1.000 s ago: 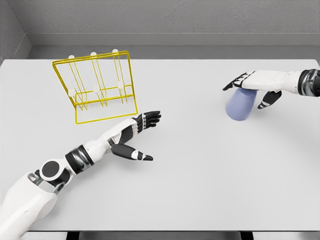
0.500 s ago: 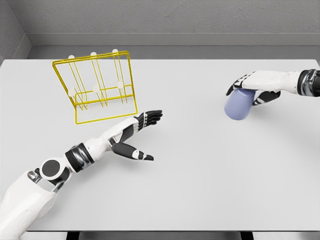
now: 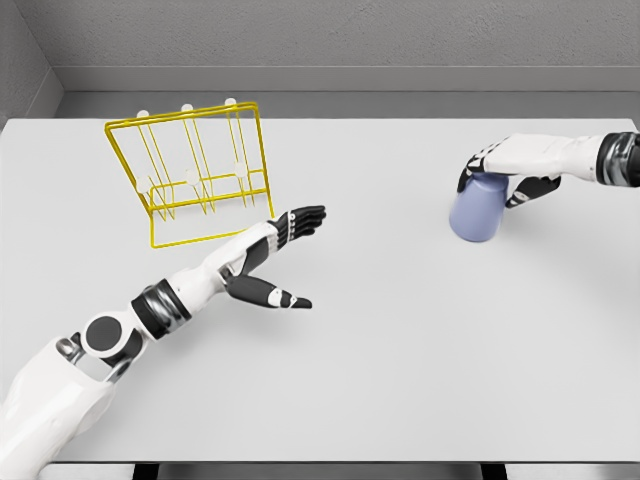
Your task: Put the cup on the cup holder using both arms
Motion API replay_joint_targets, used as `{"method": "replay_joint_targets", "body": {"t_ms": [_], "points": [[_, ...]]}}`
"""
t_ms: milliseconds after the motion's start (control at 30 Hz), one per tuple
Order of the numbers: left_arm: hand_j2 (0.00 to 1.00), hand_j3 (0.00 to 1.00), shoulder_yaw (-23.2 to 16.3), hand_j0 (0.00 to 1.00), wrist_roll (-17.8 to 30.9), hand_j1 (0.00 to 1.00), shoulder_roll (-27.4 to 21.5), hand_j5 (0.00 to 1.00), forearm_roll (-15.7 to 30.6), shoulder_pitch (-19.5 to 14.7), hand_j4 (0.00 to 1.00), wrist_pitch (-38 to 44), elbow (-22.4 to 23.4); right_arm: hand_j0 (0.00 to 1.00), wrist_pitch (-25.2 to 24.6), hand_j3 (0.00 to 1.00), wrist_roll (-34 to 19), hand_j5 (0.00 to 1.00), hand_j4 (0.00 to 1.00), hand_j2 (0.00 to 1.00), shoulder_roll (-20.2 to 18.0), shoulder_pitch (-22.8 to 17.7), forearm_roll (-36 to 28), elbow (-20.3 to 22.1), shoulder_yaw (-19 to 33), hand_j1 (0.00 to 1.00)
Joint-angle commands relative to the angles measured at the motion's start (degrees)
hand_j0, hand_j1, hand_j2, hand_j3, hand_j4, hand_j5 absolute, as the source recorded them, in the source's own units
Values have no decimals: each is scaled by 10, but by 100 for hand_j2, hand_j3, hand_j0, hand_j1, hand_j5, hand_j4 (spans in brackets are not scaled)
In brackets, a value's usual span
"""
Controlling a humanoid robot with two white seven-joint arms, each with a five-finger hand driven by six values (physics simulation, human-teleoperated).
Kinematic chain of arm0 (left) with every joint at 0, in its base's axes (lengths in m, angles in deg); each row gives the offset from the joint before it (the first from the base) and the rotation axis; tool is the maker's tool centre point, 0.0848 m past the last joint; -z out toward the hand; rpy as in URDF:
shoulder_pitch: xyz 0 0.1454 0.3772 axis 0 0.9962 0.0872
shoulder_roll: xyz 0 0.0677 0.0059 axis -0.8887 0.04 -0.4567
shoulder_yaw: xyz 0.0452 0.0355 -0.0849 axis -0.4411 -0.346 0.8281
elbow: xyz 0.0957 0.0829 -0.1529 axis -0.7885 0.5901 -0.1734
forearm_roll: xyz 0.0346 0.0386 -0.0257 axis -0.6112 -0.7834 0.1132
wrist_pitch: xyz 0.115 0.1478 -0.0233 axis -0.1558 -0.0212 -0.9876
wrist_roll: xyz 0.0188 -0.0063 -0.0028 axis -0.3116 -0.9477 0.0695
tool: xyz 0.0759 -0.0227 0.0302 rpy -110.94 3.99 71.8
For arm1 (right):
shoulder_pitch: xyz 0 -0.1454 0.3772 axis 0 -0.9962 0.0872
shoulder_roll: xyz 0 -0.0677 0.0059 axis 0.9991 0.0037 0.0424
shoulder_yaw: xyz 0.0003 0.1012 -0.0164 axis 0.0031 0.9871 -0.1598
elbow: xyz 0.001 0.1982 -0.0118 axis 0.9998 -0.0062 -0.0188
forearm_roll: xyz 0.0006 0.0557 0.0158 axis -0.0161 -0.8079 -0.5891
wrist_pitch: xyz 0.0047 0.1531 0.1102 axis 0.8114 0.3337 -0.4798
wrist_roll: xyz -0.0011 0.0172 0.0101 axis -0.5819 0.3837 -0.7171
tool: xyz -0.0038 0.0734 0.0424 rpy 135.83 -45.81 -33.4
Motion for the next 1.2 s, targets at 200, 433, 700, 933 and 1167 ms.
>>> {"method": "replay_joint_targets", "body": {"t_ms": [200, 433, 700, 933, 1167], "points": [[100, 100, -1, 100, -7, 100, -3, 100, 0, 5, 100, -5, -8, 67, 1, 67, 0, 67, 67, 67, -13, 8, -4, 25, 1, 67], [100, 100, -1, 100, -8, 100, -6, 100, 2, 2, 100, -4, -6, 67, 1, 67, 0, 67, 67, 67, -21, 13, -4, 57, 1, 67], [100, 100, -1, 100, -8, 100, -6, 100, 2, 0, 100, -4, -4, 66, 1, 66, 2, 66, 66, 66, -35, 17, -6, 108, 2, 66], [100, 100, -1, 100, -8, 100, -6, 100, 2, -1, 100, -4, -1, 65, 1, 65, 3, 65, 65, 65, -35, 17, -7, 129, 2, 65], [100, 100, -1, 100, -8, 100, -6, 100, 5, -3, 100, -4, -1, 65, 1, 65, 3, 65, 65, 65, -33, 17, -8, 138, 2, 65]]}}
